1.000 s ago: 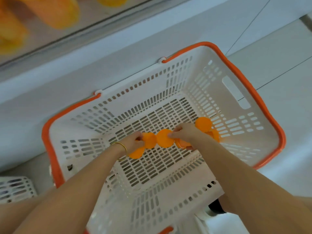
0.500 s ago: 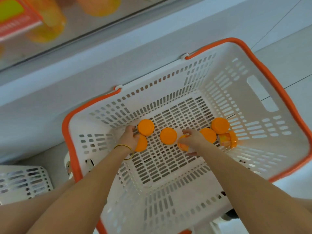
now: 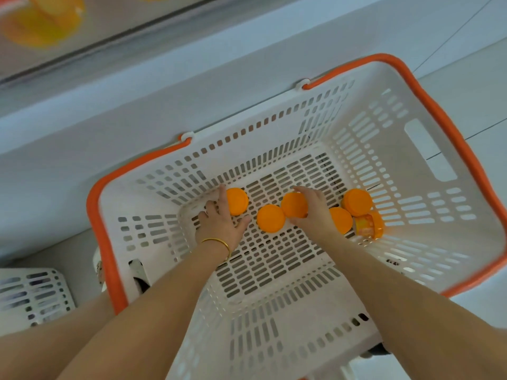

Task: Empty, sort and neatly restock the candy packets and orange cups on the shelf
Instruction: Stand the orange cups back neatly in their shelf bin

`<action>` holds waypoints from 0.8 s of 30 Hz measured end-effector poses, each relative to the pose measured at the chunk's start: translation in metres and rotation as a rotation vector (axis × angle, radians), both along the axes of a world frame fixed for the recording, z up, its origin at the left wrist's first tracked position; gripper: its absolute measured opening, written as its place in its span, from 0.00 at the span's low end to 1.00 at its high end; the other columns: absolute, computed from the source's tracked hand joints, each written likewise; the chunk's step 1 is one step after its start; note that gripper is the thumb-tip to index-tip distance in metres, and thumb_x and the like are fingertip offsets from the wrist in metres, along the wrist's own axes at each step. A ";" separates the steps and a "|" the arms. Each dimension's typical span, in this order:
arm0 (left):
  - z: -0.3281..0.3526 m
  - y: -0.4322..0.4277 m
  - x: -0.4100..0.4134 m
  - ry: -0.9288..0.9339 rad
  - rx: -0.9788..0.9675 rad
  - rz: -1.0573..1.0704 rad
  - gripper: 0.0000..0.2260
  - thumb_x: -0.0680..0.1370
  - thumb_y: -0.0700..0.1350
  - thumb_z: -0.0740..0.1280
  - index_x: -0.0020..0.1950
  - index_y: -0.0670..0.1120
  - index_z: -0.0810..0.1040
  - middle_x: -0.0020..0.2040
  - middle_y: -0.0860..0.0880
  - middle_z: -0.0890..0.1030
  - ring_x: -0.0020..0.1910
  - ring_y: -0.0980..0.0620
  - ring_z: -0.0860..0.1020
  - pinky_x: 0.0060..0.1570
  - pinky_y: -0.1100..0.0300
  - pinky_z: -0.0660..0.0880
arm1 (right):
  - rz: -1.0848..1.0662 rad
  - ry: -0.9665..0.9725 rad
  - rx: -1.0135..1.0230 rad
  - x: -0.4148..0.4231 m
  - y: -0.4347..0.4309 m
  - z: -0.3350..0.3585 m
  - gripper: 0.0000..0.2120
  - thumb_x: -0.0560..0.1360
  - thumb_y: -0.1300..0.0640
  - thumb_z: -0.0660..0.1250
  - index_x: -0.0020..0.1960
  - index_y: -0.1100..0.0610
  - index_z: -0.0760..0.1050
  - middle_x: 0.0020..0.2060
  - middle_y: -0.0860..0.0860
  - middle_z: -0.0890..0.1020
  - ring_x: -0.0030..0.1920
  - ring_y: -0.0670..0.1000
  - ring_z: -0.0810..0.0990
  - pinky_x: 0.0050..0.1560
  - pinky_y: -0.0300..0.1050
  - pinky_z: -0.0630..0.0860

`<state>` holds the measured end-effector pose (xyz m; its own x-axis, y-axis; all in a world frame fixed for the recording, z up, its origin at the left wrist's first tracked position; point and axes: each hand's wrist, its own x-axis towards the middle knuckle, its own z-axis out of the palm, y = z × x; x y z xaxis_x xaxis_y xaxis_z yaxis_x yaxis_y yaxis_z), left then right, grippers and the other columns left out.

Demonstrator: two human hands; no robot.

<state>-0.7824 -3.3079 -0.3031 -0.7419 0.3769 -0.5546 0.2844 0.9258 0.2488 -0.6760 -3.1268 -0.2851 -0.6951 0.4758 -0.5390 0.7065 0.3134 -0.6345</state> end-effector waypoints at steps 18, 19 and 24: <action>0.024 -0.002 -0.010 0.068 0.043 -0.058 0.32 0.76 0.63 0.58 0.74 0.51 0.51 0.63 0.43 0.70 0.60 0.42 0.70 0.50 0.48 0.74 | 0.525 -0.298 0.397 -0.008 -0.013 0.002 0.40 0.68 0.30 0.64 0.73 0.46 0.56 0.67 0.50 0.70 0.65 0.56 0.68 0.58 0.53 0.73; 0.034 0.000 -0.010 0.060 0.074 -0.056 0.32 0.76 0.63 0.59 0.74 0.52 0.51 0.64 0.44 0.70 0.61 0.43 0.70 0.51 0.47 0.74 | 0.453 -0.290 0.339 -0.006 -0.009 0.010 0.40 0.68 0.30 0.64 0.73 0.46 0.57 0.66 0.51 0.71 0.65 0.56 0.69 0.58 0.53 0.74; 0.125 0.020 -0.009 0.104 0.241 -0.139 0.30 0.75 0.62 0.62 0.71 0.53 0.55 0.63 0.46 0.72 0.58 0.44 0.73 0.50 0.51 0.74 | 0.154 -0.051 0.019 -0.003 0.012 0.094 0.41 0.72 0.38 0.66 0.77 0.51 0.52 0.75 0.51 0.62 0.72 0.55 0.65 0.66 0.52 0.68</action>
